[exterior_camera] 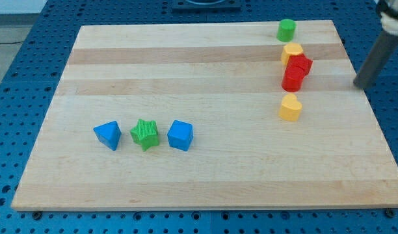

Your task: Move the green circle parallel to the left of the hexagon

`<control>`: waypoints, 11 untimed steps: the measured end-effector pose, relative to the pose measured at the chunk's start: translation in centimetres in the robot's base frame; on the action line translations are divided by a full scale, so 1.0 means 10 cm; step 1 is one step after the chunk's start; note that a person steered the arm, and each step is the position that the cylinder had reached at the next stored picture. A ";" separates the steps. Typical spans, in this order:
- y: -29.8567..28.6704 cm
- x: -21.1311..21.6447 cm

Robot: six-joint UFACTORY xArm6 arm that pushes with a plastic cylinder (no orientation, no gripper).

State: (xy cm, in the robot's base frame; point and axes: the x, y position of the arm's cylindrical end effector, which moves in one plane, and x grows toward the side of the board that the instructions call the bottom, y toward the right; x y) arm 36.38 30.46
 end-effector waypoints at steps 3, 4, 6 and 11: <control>-0.31 -1.72; -0.62 -1.72; -0.97 -1.49; -2.12 -1.11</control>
